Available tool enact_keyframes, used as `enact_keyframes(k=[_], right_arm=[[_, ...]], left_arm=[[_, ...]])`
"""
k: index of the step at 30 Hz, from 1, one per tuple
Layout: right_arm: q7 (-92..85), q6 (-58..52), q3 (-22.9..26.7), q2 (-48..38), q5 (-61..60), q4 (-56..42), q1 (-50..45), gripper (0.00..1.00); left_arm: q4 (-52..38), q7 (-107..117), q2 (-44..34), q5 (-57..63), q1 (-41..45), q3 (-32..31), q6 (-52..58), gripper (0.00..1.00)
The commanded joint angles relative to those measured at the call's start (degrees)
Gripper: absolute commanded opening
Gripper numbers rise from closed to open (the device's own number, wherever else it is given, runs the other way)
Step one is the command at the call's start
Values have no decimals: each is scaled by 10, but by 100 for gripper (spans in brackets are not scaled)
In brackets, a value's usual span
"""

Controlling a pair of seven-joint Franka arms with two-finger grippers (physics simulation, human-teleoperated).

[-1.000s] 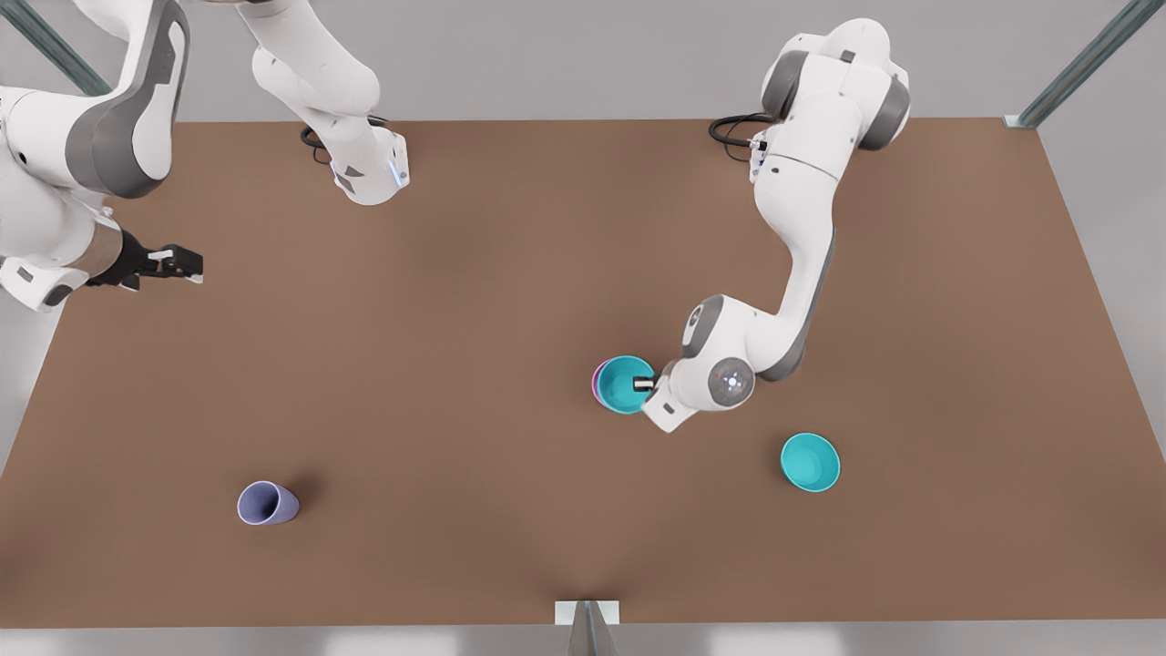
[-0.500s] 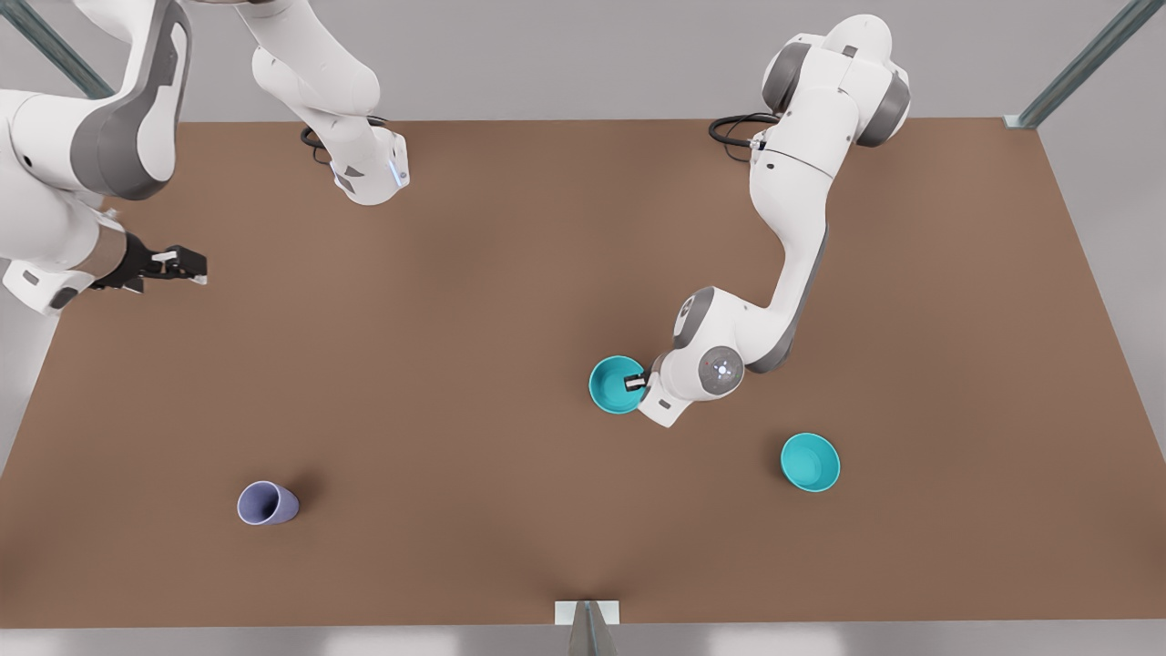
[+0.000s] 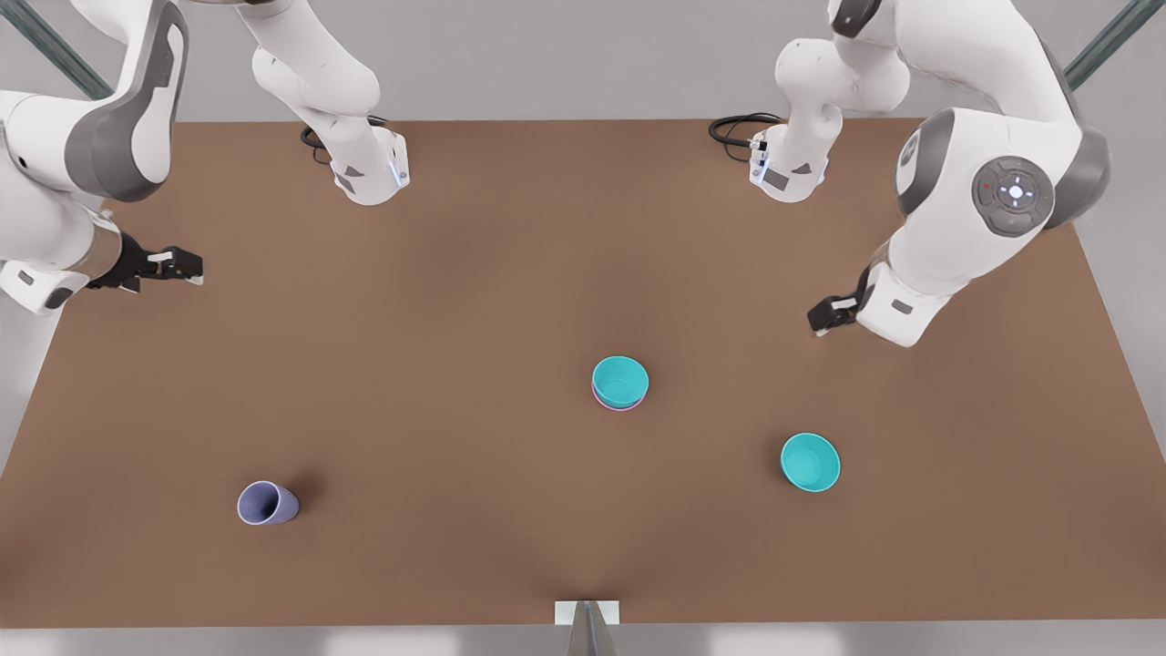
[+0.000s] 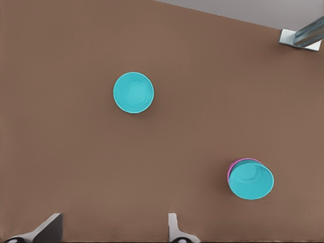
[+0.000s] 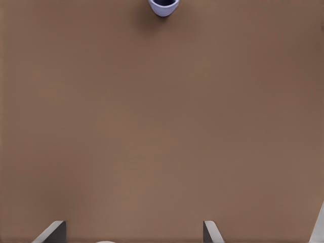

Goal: Stack the blue bowl on the pink bowl

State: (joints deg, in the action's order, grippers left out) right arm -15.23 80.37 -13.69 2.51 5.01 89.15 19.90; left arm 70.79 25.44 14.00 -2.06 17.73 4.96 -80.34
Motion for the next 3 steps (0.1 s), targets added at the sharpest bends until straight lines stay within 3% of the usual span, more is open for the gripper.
enact_keyframes(k=[1,3], right_arm=[[0,0,-1,-1,0,0,-1,100],[-1,0,-1,-1,-1,0,-1,100]], left_arm=[[7,-141,-13,13,-11,-16,93,100],[7,-143,-7,9,-11,-16,99,100]])
